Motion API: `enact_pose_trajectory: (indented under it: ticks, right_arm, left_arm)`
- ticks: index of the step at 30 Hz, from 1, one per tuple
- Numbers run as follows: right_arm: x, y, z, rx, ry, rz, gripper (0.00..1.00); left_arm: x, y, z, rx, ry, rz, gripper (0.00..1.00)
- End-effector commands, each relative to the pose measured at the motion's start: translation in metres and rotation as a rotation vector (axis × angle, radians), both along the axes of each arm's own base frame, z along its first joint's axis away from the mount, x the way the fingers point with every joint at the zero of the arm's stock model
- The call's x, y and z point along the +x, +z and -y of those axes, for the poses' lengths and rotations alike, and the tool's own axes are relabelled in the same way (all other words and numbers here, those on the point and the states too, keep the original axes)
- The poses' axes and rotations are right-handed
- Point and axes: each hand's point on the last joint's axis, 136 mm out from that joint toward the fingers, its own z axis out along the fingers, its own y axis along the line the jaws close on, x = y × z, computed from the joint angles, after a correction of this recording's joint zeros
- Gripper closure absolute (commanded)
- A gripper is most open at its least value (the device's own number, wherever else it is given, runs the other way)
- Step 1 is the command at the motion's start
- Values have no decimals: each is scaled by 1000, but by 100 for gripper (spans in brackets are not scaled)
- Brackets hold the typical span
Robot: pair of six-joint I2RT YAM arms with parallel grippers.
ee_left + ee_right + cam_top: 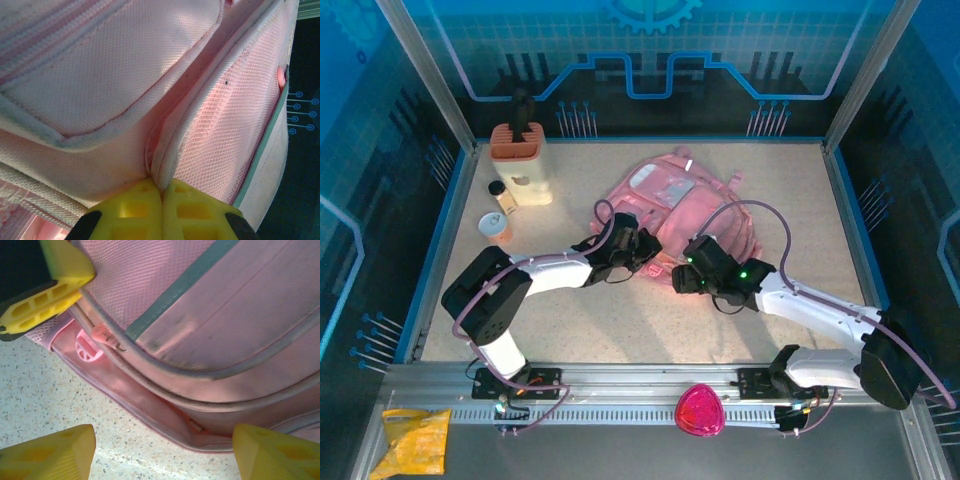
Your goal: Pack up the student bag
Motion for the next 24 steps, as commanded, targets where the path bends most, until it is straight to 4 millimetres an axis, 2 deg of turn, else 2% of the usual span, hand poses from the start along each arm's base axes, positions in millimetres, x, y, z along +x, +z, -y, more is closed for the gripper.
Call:
enact_pose_trajectory:
  ticks: [1, 6, 12, 14, 17, 19, 22, 24]
  right_arm:
    - [1, 7, 1, -7, -56, 27, 27]
    - [1, 1, -11, 22, -94, -19, 28]
    - [11, 0, -24, 21, -117, -9, 35]
    - [18, 9, -33, 34, -123, 14, 37]
    - [25, 4, -31, 18, -190, 21, 42]
    - [27, 4, -38, 52, -211, 12, 44]
    - [32, 1, -43, 91, -265, 8, 44]
    - [34, -4, -39, 85, -316, -1, 45]
  left_arm:
    - [10, 43, 20, -96, -21, 98, 100]
    - [9, 44, 20, -83, -20, 105, 100]
    - [10, 47, 21, -75, -22, 111, 100]
    - [10, 49, 22, -79, -24, 115, 100]
    - [10, 53, 24, -86, -26, 122, 100]
    - [9, 54, 25, -90, -32, 123, 100]
    - [7, 55, 25, -92, -28, 124, 100]
    - [7, 57, 24, -100, -21, 129, 100]
